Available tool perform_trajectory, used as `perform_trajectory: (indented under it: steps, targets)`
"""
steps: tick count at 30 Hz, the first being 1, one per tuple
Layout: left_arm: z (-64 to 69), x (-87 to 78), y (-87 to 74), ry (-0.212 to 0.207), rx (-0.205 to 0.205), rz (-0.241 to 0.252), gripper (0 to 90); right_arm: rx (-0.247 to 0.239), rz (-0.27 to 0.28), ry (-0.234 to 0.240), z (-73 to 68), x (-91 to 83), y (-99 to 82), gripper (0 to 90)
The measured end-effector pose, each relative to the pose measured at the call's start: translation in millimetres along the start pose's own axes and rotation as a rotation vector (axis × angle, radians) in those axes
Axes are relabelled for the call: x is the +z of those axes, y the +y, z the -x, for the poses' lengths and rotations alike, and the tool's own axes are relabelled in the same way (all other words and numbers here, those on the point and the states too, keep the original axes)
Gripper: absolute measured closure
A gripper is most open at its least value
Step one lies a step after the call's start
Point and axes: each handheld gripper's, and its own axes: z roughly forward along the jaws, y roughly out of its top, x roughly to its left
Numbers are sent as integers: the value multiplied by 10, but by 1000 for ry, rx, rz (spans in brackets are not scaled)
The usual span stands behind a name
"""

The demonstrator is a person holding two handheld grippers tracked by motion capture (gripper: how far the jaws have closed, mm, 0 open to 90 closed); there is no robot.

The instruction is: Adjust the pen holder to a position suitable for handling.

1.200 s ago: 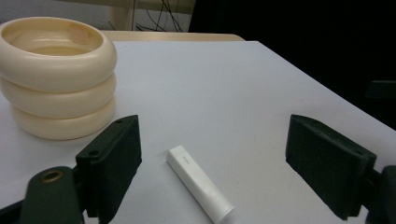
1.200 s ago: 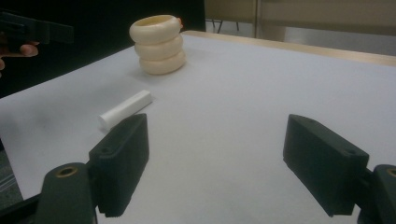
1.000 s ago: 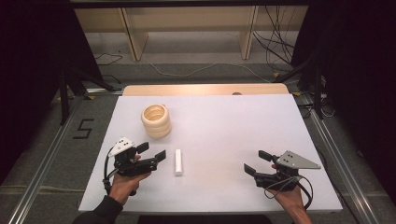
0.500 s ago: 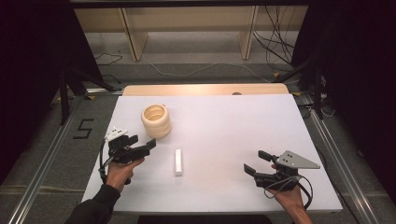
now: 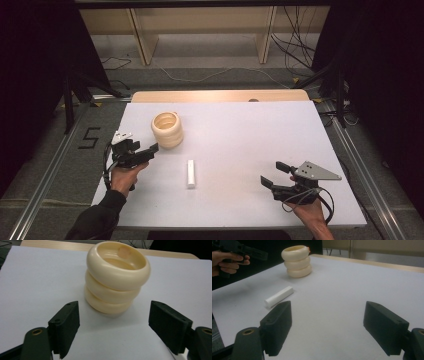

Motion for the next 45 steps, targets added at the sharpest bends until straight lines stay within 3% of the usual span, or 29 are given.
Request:
perform_trajectory:
  steps: [5, 6, 8, 11, 12, 14, 15, 21, 37, 45]
  targets:
    - [-110, 116, 51, 56, -21, 5, 355, -4, -5, 0, -1, 4, -2, 239]
    - [-131, 140, 57, 65, -31, 7, 420, -3, -7, -1, 1, 6, -4, 240]
    - [-161, 181, 70, 76, -42, 8, 449, -1, -7, 0, 1, 6, -5, 240]
    - [-201, 240, 89, 106, -38, 11, 583, -1, -7, 0, 3, 8, -6, 243]
    - [-220, 263, 94, 111, -41, 10, 583, -1, -7, 0, 3, 8, -6, 243]
    - [-255, 317, 99, 120, -47, 8, 695, -2, -8, 1, 1, 8, -6, 244]
    - [-271, 345, 100, 122, -49, 5, 695, -2, -8, 1, 1, 8, -6, 244]
    - [-359, 511, 126, 125, -66, -12, 889, -2, -9, 6, 1, 15, -9, 246]
    - [-435, 826, 229, 110, -88, -30, 892, -9, -11, 20, 2, 22, -10, 251]
    - [-411, 902, 262, 96, -73, -35, 893, -9, -18, 25, -1, 33, -14, 251]
